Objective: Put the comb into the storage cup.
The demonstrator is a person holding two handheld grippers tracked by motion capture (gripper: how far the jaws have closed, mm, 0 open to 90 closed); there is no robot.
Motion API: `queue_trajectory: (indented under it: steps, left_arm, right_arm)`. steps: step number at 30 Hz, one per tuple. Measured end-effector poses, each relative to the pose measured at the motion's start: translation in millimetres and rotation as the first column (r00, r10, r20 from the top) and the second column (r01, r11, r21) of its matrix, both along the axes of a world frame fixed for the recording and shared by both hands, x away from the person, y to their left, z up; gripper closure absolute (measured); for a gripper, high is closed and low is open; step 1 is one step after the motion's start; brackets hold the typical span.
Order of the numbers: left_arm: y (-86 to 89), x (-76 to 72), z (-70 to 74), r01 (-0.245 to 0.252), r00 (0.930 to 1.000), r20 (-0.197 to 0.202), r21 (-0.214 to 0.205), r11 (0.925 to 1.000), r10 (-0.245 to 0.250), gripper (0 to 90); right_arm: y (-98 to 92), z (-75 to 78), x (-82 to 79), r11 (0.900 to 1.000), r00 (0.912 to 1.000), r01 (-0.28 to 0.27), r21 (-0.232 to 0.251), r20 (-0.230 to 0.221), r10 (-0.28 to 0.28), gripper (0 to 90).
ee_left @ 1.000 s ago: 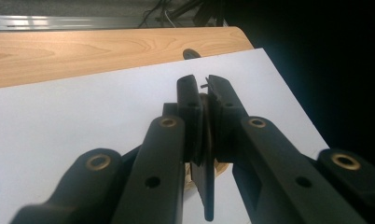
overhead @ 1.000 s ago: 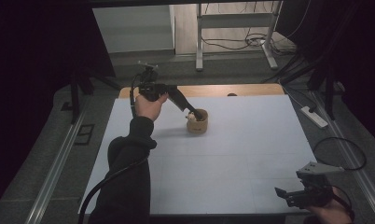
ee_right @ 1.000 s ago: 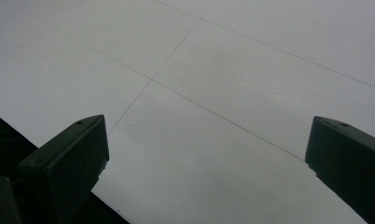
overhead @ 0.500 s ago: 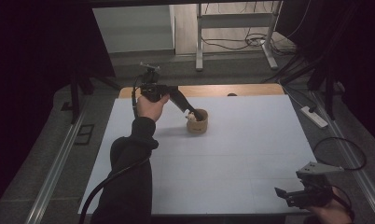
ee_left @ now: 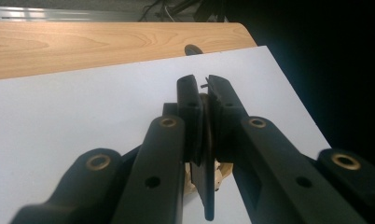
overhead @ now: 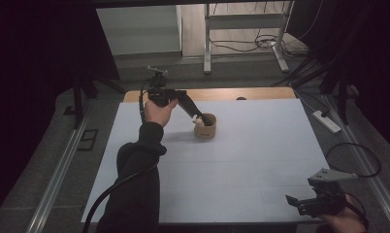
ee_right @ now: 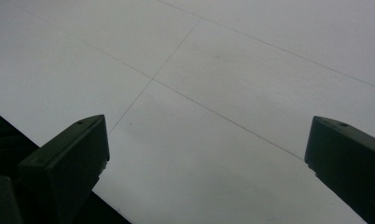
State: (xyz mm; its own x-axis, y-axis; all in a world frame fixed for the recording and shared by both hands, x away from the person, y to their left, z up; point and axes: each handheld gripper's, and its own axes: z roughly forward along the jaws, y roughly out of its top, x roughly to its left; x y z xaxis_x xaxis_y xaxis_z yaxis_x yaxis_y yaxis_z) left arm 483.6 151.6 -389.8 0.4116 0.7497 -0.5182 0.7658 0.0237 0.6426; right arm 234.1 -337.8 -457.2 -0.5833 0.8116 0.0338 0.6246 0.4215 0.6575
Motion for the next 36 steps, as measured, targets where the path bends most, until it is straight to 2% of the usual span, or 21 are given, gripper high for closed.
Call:
queue_trajectory:
  steps: [8,18,25,36]
  left_arm:
    - [-0.1,2.1,-1.6,-0.004,1.0,-0.001,-0.009,1.0,0.004,83.8]
    - [4.0,5.2,-7.7,-0.018,0.9998,-0.005,-0.041,0.999,0.018,83.6]
    - [3.3,6.3,-9.4,-0.021,0.9997,0.011,-0.035,0.9992,0.021,82.9]
    - [2.8,6.2,-14.3,-0.04,0.9985,0.039,0.003,0.9992,0.039,78.4]
  right_arm:
    - [0.1,-0.1,0.2,1.0,1.0,-0.001,0.0,-0.003,0.001,0.0]
    - [0.2,-0.2,0.4,1.0,1.0,-0.003,0.0,-0.005,0.003,0.0]
    - [0.2,-0.3,0.5,1.0,1.0,-0.003,0.0,-0.006,0.003,0.0]
    - [0.3,-0.4,0.6,1.0,1.0,-0.005,0.0,-0.008,0.005,0.1]
